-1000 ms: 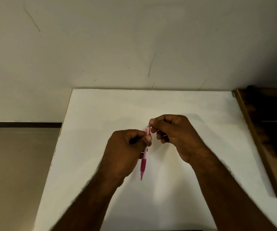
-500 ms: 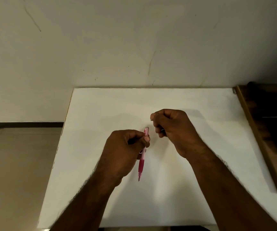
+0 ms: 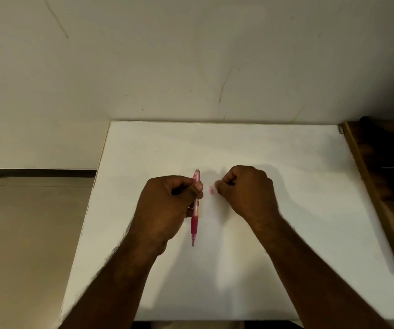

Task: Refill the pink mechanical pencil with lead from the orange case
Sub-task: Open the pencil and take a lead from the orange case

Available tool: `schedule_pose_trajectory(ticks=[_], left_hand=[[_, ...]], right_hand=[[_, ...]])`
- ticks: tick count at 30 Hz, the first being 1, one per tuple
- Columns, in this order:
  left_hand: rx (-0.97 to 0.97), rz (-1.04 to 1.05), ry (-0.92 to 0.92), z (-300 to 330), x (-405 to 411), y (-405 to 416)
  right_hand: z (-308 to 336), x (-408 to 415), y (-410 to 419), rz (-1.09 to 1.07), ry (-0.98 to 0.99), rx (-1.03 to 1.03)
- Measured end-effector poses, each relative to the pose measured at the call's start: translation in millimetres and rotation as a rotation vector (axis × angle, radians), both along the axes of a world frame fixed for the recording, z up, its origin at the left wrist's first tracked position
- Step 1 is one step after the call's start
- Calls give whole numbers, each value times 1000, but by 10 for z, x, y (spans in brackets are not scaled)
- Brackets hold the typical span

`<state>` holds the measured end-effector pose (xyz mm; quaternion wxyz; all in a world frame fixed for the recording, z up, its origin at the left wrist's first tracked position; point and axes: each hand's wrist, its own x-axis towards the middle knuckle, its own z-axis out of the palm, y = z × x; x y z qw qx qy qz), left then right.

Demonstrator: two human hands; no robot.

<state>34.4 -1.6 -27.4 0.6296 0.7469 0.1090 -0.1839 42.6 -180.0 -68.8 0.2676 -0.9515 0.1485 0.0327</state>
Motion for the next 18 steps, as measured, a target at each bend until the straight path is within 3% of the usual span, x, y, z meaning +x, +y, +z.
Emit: schedule_pose_trajectory(ticks=[3,8,12,14,18], left_hand=[[-3,-13,1,-17,6,-23],[15,-30,-8,-36,28,-60],[-8,16,9,-29,22,-139],[-17,15,-2,-39,12,-179],[3,7,15,-56,1,-247]], right_hand=[[7,20,-53,-22,29,75],[289,-17,-249,-225,-23,579],[503,-229,-145,-63,164,807],[532,-328,-51,-1,231,801],[534,-389,24,-5,208,575]])
